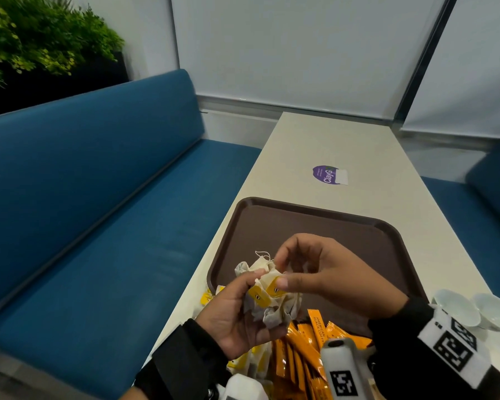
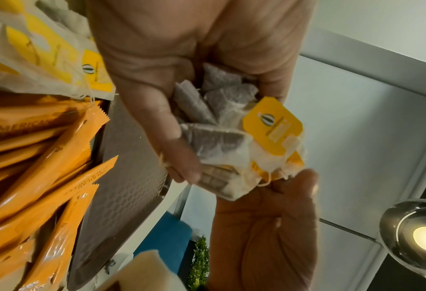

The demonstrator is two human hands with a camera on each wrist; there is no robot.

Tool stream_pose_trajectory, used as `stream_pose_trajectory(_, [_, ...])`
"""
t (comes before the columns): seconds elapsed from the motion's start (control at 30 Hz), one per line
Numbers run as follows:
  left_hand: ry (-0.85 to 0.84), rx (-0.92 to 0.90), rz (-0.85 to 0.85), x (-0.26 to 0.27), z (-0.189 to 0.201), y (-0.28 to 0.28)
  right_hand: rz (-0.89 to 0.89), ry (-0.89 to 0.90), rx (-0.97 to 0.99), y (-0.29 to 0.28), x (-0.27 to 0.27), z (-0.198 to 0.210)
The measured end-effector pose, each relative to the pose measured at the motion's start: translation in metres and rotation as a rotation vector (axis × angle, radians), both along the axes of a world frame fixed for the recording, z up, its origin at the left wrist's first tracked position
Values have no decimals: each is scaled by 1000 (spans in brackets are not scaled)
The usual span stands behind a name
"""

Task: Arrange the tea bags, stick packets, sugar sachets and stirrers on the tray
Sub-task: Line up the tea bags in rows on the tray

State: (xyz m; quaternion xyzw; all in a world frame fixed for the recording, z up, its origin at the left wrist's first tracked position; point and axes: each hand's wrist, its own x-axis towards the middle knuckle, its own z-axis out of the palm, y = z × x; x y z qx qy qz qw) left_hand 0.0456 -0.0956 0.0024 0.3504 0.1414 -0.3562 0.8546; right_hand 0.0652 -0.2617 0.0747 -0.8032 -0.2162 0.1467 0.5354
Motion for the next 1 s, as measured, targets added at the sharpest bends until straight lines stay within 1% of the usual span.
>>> stream_pose_trajectory(0.07, [-11,18,10,1,1,1,-24,-6,-77,2,0,-2])
stream_pose_trajectory(0.13, [-9,22,20,3,0,2,-58,-17,-76,3,0,-5])
stream_pose_trajectory(0.27, [-2,48,33,3,-1,4,-106,-1,86,0,-1,-7])
stream_pose_trajectory(0.4, [38,31,39,2,-2,5,-141,23,236,-1,1,-2])
stream_pose_trajectory(0.6, [64,30,14,2,3,5,-259,23,249,-7,23,12])
stream_pose_trajectory(0.7, [67,30,21,6,2,13,-345,28,156,-6,49,11])
stream_pose_trajectory(0.8, [80,24,30,12,-1,22,-431,-9,-5,2,86,1])
stream_pose_trajectory(0.9, [77,30,55,20,-4,29,-462,-42,-124,16,133,-14])
stream_pose_trajectory(1.0, [83,19,79,27,-4,32,-467,-42,-249,31,183,-38])
